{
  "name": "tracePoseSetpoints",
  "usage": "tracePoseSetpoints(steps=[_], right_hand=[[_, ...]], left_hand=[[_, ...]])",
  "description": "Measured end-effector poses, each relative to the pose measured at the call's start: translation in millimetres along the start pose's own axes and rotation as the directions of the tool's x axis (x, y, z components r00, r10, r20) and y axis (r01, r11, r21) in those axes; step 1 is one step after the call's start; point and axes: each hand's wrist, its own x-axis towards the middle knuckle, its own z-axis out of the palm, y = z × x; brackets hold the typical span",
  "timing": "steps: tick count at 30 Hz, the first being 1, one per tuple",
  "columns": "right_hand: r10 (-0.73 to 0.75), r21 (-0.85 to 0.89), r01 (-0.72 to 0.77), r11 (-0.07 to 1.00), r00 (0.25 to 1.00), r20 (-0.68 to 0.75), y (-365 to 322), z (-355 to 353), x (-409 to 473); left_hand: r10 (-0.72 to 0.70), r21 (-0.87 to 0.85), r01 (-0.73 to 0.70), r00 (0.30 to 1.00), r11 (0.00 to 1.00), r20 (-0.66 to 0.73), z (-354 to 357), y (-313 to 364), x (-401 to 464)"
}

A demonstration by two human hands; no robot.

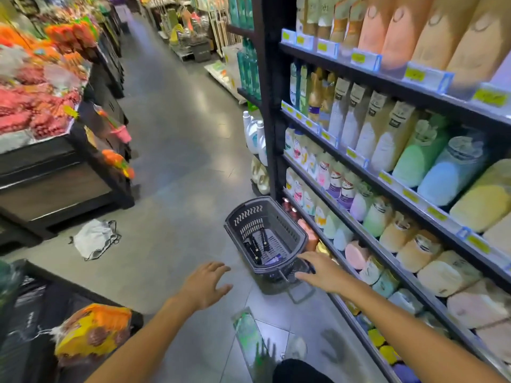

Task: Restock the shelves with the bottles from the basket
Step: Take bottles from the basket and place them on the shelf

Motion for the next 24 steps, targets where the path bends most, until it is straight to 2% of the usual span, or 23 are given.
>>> tracePoseSetpoints(steps=[5, 9, 12, 19, 24], right_hand=[[0.078, 0.132, -0.088, 0.987, 0.994, 0.077, 27, -23, 75], [0.123, 0.163, -0.14, 0.977, 0.986, 0.108, 49, -41, 129], [0.165, 0.203, -0.192, 0.96, 0.976, 0.142, 60, -46, 158], [0.254, 0.338, -0.287, 0.896, 0.957, 0.138, 80, -39, 228], [0.372, 0.405, -0.389, 0.828, 0.92, 0.123, 85, -21, 275]], left_hand=[[-0.04, -0.049, 0.044, 0.996, 0.998, 0.086, -28, -3, 84], [-0.047, -0.05, 0.056, 0.985, 0.997, 0.169, -45, -6, 150], [-0.028, -0.044, 0.036, 0.983, 0.998, 0.181, -56, -10, 188], [0.055, 0.007, -0.059, 0.963, 0.998, 0.264, -67, -39, 283], [0.178, 0.033, -0.201, 0.923, 0.979, 0.341, -71, -77, 363]])
